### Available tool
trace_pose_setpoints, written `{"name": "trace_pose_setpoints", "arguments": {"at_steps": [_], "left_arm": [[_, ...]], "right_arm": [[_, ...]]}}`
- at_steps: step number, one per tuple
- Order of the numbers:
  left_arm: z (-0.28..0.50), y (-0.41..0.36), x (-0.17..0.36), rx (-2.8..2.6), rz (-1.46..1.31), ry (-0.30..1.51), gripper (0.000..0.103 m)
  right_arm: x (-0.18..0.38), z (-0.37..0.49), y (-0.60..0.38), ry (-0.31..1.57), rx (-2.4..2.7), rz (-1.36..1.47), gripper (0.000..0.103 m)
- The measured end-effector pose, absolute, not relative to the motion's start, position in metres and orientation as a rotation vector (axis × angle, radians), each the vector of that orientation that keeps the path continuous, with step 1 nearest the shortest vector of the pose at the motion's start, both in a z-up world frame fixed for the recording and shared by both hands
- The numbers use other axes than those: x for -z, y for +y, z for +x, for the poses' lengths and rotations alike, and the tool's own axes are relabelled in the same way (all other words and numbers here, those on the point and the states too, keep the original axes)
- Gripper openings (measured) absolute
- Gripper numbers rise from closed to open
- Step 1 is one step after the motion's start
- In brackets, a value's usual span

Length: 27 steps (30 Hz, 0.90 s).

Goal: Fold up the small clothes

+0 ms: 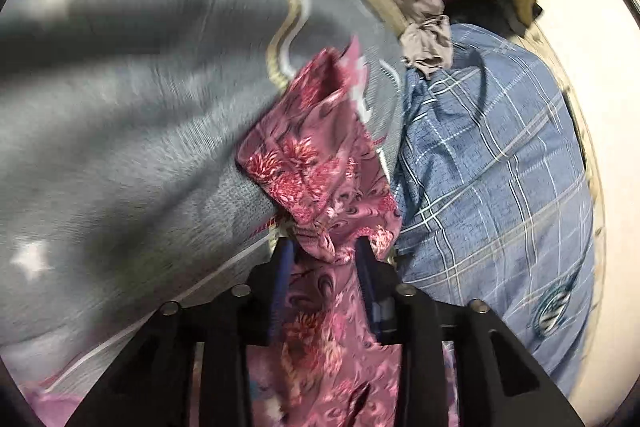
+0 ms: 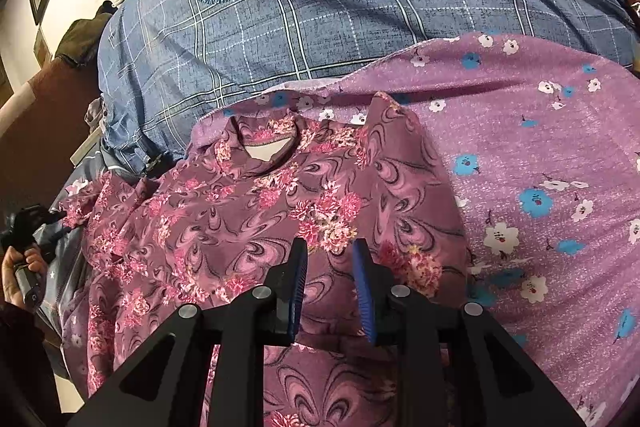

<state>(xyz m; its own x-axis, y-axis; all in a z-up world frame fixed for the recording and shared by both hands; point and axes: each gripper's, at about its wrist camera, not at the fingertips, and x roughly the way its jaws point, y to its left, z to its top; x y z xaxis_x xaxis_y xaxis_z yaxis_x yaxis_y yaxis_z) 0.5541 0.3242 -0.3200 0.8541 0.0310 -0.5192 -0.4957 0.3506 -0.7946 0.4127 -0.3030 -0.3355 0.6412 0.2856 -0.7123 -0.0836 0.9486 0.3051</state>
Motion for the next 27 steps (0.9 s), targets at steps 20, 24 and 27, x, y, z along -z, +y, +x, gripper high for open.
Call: {"name": "trace_pose_setpoints", "arguments": {"at_steps": [20,24,27], "left_arm": [[0.573,0.202,0.173,-0.249,-0.541,0.350,0.007],[0.570,0.108,0.111,-0.083,-0.344,0.387,0.007],[0.575,0.039,0.084,0.064,-0.300,0.443,0.008]], "right_arm": [[0.325,0.415,-0.335,0.766,-0.092,0.280,0.017],[0.315,0.410,-0.366,0.725,-0.042,0.347,0.017],[0.308,0.407,-0.387,0.698,-0.019,0.406,0.017]]}}
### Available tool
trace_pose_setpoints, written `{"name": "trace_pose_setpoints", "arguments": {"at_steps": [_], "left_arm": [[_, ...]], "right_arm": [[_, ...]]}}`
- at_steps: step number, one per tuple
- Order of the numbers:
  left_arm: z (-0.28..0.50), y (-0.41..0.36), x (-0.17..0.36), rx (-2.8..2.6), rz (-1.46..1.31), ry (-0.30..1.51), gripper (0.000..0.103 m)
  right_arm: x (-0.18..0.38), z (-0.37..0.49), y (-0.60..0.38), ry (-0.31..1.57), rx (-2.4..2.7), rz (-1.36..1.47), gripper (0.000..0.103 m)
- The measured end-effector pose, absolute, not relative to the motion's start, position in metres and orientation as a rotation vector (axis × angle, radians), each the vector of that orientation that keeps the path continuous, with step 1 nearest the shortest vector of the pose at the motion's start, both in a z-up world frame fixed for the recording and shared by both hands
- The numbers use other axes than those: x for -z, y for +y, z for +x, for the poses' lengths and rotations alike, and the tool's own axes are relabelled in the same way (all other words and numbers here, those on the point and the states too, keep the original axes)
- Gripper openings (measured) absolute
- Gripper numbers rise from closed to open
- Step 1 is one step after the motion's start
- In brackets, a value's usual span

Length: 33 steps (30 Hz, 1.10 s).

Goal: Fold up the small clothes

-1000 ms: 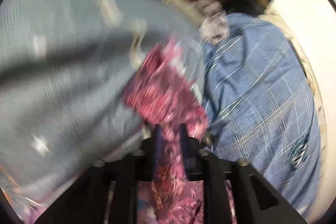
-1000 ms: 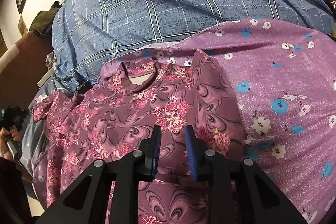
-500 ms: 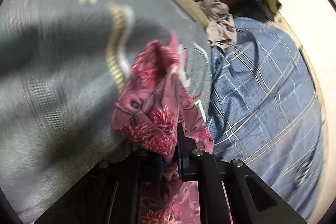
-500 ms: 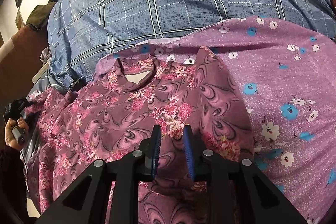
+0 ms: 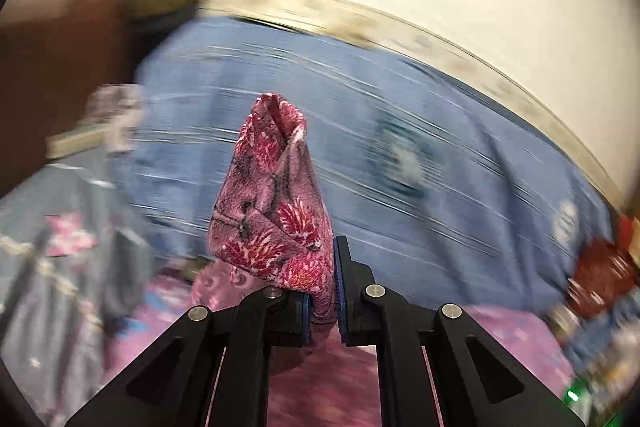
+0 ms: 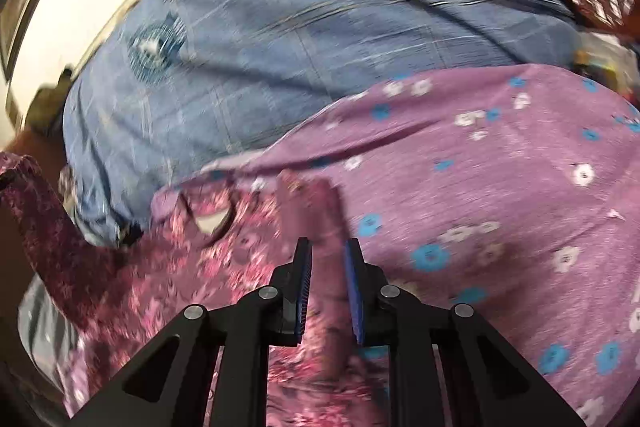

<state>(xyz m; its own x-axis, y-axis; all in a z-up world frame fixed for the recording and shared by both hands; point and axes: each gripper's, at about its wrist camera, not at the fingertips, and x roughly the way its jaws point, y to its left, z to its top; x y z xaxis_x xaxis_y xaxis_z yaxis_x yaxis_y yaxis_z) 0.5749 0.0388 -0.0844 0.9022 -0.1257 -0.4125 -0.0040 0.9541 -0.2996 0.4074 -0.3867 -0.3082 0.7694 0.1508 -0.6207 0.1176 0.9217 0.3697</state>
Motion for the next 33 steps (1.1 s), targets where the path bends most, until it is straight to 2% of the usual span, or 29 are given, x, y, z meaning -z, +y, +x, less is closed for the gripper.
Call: {"name": "trace_pose_setpoints", "arguments": {"at_steps": [2,3,4,6,8,11,13,19,24,29,32,33], "left_arm": [[0.576,-0.005,0.077,0.158,-0.290,0.488,0.010],[0.578,-0.027,0.077,0.200,-0.282,0.523,0.019],[0.580,-0.047,0.079,0.253,-0.279,0.562,0.041],[0.591,-0.076,0.084,0.334,-0.262,0.664,0.066],[0.590,-0.088,0.089,0.369,-0.242,0.722,0.064],[0.586,-0.065,0.083,0.353,-0.244,0.688,0.065],[0.579,-0.031,0.088,0.284,-0.280,0.660,0.070],[0.554,0.029,0.157,0.029,-0.236,0.705,0.069],[0.580,0.075,0.206,-0.163,-0.288,0.793,0.068],[0.601,0.072,0.233,-0.177,-0.254,0.829,0.068],[0.616,0.064,0.272,-0.182,-0.159,0.912,0.069],[0.621,0.062,0.286,-0.210,-0.118,0.940,0.071]], "right_arm": [[0.303,0.404,-0.402,0.672,-0.002,0.451,0.017],[0.302,0.403,-0.410,0.662,0.004,0.472,0.017],[0.301,0.402,-0.419,0.655,0.007,0.504,0.017],[0.300,0.399,-0.427,0.651,0.010,0.534,0.021],[0.298,0.397,-0.433,0.643,0.010,0.552,0.022],[0.295,0.395,-0.436,0.629,-0.001,0.567,0.022],[0.294,0.395,-0.433,0.628,-0.009,0.556,0.022],[0.298,0.407,-0.401,0.685,-0.100,0.513,0.022],[0.298,0.417,-0.362,0.708,-0.177,0.464,0.020],[0.308,0.434,-0.328,0.741,-0.237,0.481,0.019],[0.318,0.444,-0.310,0.778,-0.249,0.468,0.021],[0.323,0.448,-0.304,0.804,-0.239,0.451,0.022]]}}
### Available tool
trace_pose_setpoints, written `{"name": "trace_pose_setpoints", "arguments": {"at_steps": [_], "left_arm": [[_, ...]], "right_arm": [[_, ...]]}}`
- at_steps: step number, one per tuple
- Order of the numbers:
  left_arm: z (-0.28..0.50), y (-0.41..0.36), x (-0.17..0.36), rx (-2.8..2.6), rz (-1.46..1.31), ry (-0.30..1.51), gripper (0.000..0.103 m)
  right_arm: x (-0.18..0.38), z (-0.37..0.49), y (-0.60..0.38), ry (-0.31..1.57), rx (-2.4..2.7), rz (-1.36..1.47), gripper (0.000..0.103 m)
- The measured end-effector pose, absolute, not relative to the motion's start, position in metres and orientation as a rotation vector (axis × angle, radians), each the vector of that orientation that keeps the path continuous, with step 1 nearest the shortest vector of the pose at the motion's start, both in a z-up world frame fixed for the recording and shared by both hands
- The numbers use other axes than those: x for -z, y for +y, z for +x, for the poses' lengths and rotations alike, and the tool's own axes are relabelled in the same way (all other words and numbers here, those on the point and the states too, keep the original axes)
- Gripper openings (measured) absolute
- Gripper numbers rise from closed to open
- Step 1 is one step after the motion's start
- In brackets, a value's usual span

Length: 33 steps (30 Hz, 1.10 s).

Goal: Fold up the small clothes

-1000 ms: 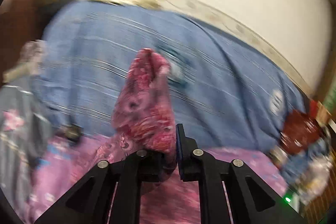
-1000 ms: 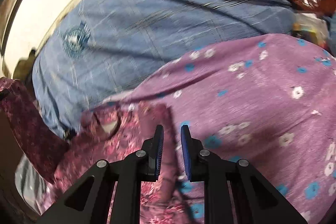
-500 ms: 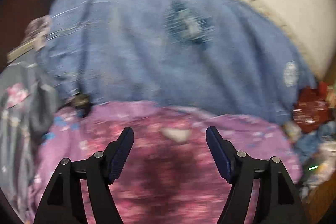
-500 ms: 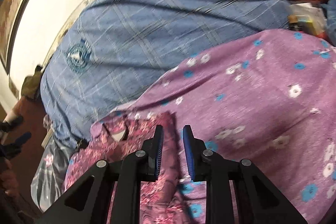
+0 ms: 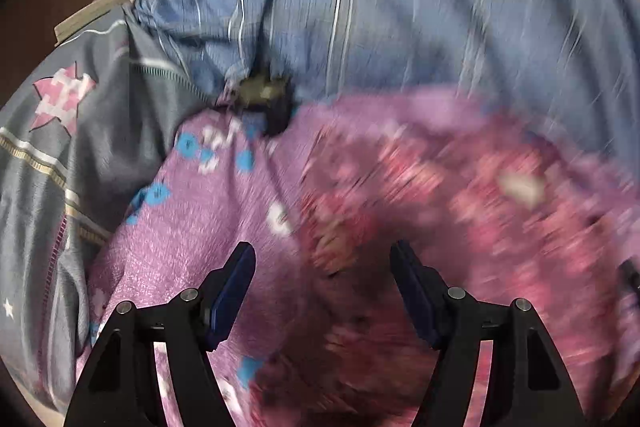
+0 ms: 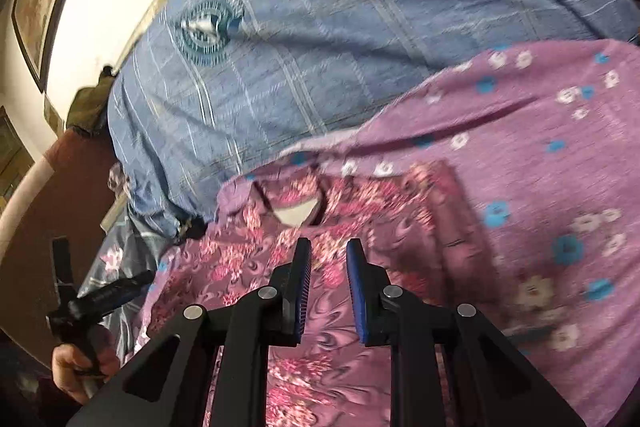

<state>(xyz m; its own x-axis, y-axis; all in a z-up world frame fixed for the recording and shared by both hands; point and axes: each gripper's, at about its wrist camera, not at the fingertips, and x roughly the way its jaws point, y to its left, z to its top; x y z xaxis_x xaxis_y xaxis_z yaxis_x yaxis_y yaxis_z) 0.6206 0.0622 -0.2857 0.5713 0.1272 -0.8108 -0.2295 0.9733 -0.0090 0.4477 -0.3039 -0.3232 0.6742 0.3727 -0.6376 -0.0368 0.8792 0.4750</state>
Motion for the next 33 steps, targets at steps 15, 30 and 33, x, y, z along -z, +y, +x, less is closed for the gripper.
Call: {"name": "trace_pose_setpoints", "arguments": {"at_steps": [15,30,33], "left_arm": [[0.508,0.078,0.279,-0.123,-0.130,0.971,0.075],[0.332,0.031,0.354,0.075,-0.299,1.099,0.076],[0.324,0.028,0.364,0.085,-0.348,1.104,0.076]], "right_arm": [[0.314,0.389,-0.325,0.843,-0.250,0.314,0.034],[0.275,0.173,-0.352,0.815,-0.383,0.401,0.052],[0.280,0.135,-0.345,0.883,-0.415,0.396,0.061]]}}
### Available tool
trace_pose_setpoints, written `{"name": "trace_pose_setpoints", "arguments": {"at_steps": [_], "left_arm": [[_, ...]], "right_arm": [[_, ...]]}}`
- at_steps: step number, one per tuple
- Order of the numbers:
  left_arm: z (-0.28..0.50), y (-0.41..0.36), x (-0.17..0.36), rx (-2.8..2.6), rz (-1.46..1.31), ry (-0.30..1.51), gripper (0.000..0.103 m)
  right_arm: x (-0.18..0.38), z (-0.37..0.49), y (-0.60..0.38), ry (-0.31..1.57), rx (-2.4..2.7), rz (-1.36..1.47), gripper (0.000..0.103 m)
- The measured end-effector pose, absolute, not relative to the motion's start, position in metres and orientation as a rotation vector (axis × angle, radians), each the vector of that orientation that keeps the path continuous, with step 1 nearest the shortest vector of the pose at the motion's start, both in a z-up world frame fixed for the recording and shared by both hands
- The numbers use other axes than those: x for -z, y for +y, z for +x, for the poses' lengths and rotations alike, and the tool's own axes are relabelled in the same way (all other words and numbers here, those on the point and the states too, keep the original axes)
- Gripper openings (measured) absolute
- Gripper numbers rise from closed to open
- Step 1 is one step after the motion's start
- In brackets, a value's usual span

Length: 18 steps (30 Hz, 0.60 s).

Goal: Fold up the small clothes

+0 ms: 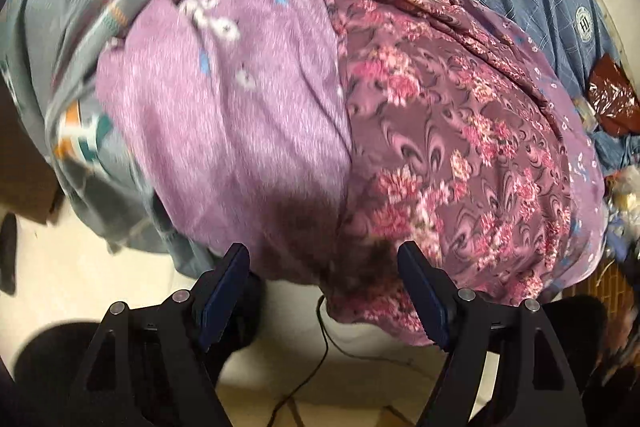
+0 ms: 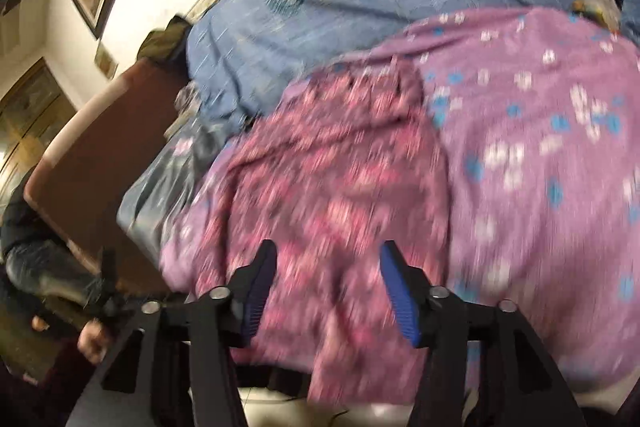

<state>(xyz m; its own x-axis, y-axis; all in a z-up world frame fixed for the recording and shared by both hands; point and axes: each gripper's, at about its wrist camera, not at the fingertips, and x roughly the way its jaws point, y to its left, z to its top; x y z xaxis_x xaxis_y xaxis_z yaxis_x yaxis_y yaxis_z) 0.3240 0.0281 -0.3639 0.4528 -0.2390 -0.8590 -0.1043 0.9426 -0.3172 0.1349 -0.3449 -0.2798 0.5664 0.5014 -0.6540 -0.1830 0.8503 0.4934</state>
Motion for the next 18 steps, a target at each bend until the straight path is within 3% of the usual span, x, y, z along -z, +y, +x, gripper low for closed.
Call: {"name": "trace_pose_setpoints", "arguments": {"at_steps": [6,11,12,14,15,16,18], "left_arm": [[0.311,0.021,0.372,0.156,-0.361,1.047,0.076],[0.320,0.023,0.362,0.147,-0.324,0.894,0.074],[0.323,0.021,0.362,0.154,-0.316,0.877,0.069],[0.327,0.014,0.367,0.205,-0.295,0.885,0.044],[0.327,0.010,0.370,0.224,-0.282,0.898,0.022],[0.326,0.009,0.373,0.236,-0.268,0.904,0.009],[0.321,0.013,0.375,0.266,-0.281,0.891,0.008]], "right_arm": [[0.307,0.101,-0.344,1.003,-0.377,0.416,0.063],[0.317,0.089,-0.336,1.027,-0.380,0.413,0.063],[0.317,0.089,-0.334,1.027,-0.387,0.416,0.063],[0.317,0.088,-0.331,1.022,-0.390,0.418,0.063],[0.317,0.088,-0.329,1.021,-0.392,0.415,0.063],[0.317,0.088,-0.327,1.022,-0.393,0.408,0.062],[0.319,0.088,-0.326,1.026,-0.393,0.401,0.062]]}}
